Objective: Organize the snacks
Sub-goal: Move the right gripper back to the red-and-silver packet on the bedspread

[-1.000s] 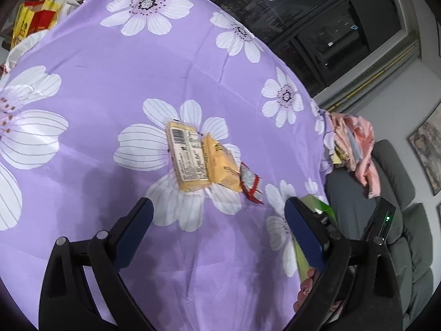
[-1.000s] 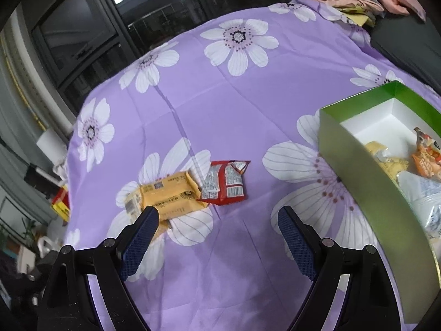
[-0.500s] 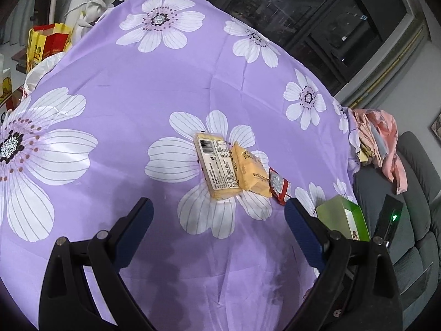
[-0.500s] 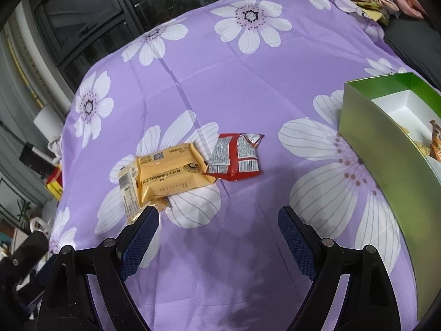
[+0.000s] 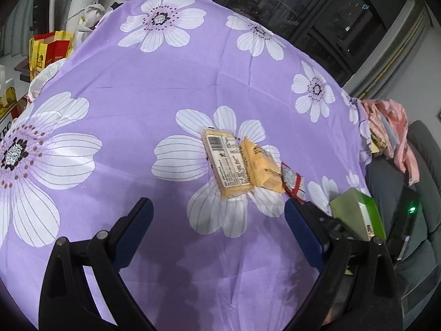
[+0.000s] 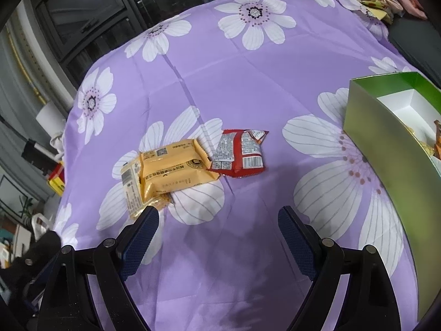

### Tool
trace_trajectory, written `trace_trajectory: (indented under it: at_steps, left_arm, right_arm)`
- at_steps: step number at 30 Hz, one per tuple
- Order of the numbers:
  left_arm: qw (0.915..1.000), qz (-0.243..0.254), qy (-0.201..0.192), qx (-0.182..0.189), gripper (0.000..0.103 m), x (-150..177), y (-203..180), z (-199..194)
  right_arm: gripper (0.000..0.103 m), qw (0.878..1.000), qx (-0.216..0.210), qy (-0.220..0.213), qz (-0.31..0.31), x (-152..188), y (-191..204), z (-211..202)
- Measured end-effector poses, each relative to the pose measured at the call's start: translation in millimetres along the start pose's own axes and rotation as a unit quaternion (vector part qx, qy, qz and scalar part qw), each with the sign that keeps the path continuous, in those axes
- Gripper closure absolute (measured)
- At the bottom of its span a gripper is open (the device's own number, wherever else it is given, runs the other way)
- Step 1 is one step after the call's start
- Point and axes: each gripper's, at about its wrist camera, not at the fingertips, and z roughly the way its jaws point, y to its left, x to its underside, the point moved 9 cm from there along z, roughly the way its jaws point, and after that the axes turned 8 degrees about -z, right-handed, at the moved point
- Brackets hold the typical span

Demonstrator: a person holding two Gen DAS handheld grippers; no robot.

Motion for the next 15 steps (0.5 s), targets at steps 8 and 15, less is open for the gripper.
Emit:
trace_trajectory:
  at_steps: [8, 15]
  left_arm:
    - [0.9997, -0.008, 0.022, 0.009, 0.008, -6.5, -0.5, 19.9]
    - [0.9991, 0.006, 0.042, -0.001, 0.011, -0.9, -6.6, 31.7]
  right_arm:
    - [0.015, 0.998, -0.066, 0.017, 0.001, -32.5, -0.6, 5.8]
    - [0.015, 0.997, 0.012, 0.073, 0.018, -56.4, -27.5, 50.4]
